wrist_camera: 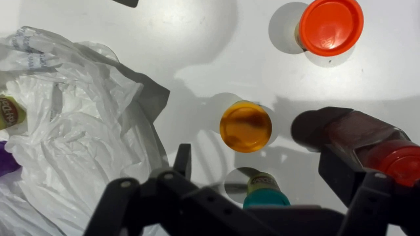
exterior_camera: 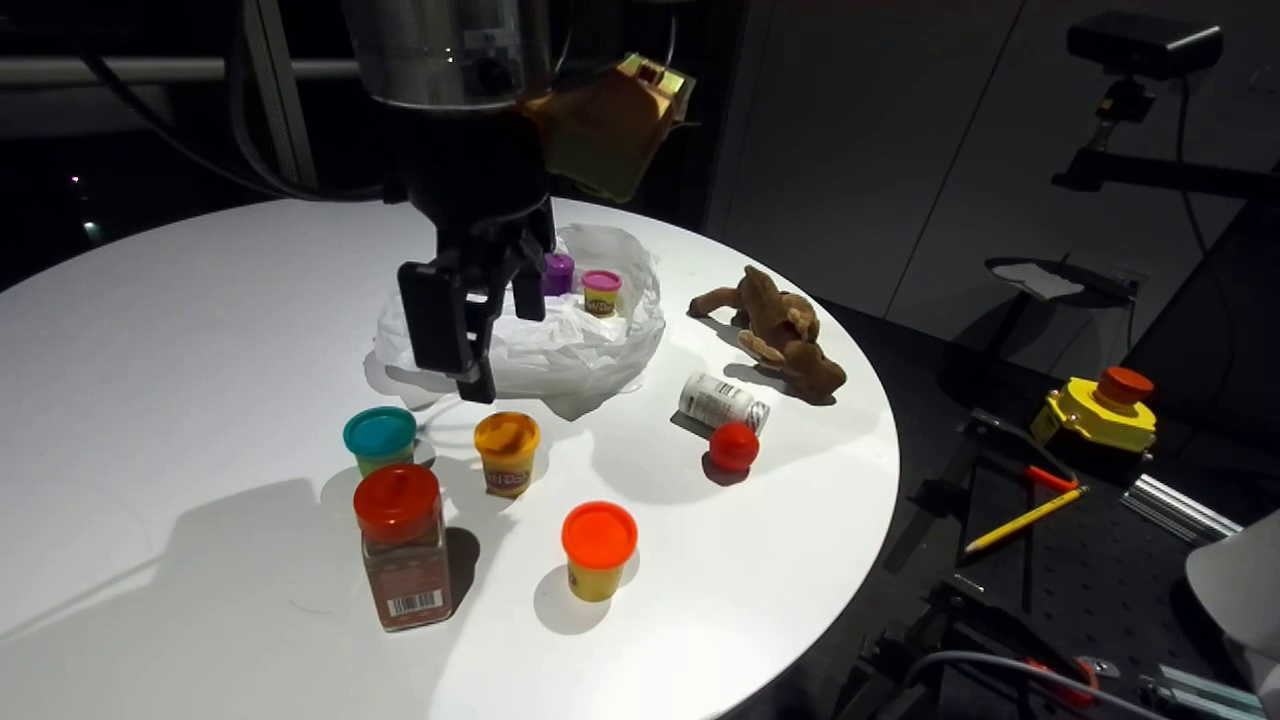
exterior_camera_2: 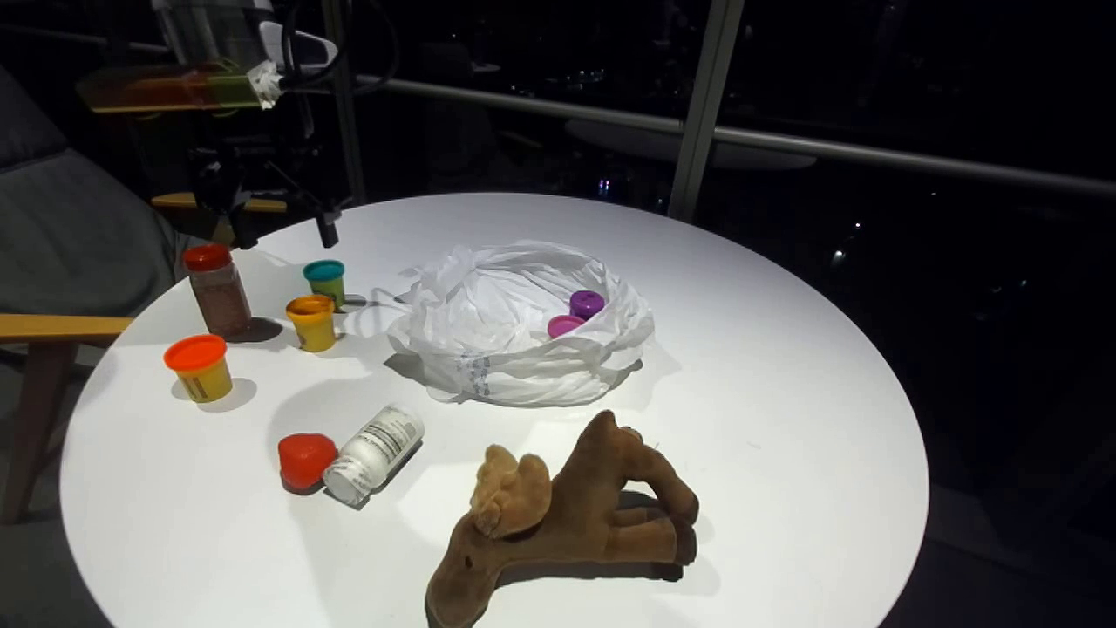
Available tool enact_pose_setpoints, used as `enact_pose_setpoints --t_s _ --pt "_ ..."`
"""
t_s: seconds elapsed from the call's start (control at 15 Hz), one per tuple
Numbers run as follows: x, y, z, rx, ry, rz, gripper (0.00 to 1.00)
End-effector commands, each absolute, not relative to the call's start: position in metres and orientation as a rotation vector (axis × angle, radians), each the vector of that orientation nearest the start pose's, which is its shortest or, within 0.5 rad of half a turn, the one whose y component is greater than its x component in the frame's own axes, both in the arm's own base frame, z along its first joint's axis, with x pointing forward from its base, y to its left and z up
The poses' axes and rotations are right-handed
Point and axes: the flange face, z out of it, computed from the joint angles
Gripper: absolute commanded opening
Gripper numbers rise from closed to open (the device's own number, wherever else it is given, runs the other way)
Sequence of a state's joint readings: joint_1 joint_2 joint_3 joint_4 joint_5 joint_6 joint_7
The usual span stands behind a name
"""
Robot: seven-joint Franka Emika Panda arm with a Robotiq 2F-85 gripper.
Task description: Put the things on the table in the plastic bag
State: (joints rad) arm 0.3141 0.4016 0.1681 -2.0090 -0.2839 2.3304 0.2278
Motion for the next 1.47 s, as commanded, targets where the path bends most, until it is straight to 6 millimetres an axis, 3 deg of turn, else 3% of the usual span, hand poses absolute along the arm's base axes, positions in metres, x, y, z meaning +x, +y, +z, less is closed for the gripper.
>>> enact_pose_setpoints --t_s 0.0,0.67,1.13,1.2,1.27,1.4 --pt "0.545 0.278 0.239 -3.185 -0.725 0.031 1.0" --pt "0.564 0.28 0.19 -3.166 -0.707 0.149 1.0" --pt "0.563 0.275 0.178 -3.173 -0.652 0.189 1.0" --pt "0.564 0.274 0.177 -3.173 -0.648 0.193 0.96" --pt "0.565 0.273 0.175 -3.178 -0.642 0.2 0.74" --pt "0.567 0.272 0.171 -3.186 -0.632 0.219 0.69"
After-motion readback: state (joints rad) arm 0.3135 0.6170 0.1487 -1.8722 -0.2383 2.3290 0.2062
